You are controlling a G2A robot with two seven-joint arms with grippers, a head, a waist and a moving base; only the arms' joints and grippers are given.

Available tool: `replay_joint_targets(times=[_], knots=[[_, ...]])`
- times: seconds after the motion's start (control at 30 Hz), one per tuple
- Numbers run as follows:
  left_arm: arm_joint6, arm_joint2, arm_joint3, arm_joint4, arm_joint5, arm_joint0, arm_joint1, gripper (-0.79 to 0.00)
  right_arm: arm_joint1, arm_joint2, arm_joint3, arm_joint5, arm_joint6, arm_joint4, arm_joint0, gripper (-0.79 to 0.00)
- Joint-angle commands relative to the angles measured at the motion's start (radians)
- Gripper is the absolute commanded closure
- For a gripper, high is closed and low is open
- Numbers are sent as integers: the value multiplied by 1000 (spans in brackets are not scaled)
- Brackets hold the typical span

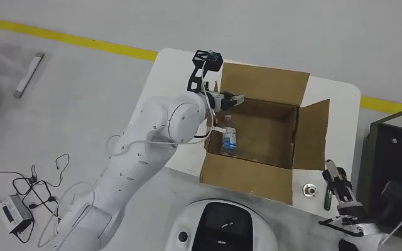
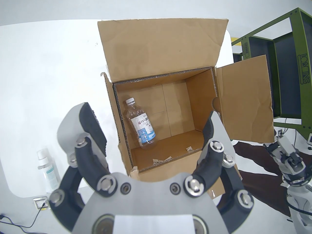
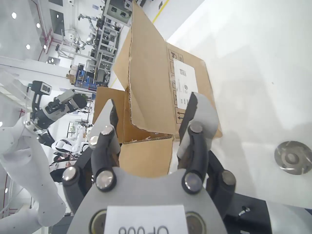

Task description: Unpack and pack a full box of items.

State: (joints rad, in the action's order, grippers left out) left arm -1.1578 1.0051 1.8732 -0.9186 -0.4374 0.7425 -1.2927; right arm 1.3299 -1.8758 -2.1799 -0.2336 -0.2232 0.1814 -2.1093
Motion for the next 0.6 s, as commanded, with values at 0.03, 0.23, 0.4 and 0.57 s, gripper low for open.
replay_joint_targets(times=[0.03,0.23,0.4,0.57], knots=[[0,0,0,0,0,0,0,-785,0,-72,-43,-39,2,-49,-37,-785],[15,-1,-4,-14,11,7,1,-785,-6,-221,-112,-149,-10,-69,-41,-403],[-16,1,12,-149,80,52,16,-785,-10,-298,-136,-244,2,-31,-5,0],[-151,29,72,-261,118,85,32,-785,-15,-324,-131,-352,-10,-36,37,0]])
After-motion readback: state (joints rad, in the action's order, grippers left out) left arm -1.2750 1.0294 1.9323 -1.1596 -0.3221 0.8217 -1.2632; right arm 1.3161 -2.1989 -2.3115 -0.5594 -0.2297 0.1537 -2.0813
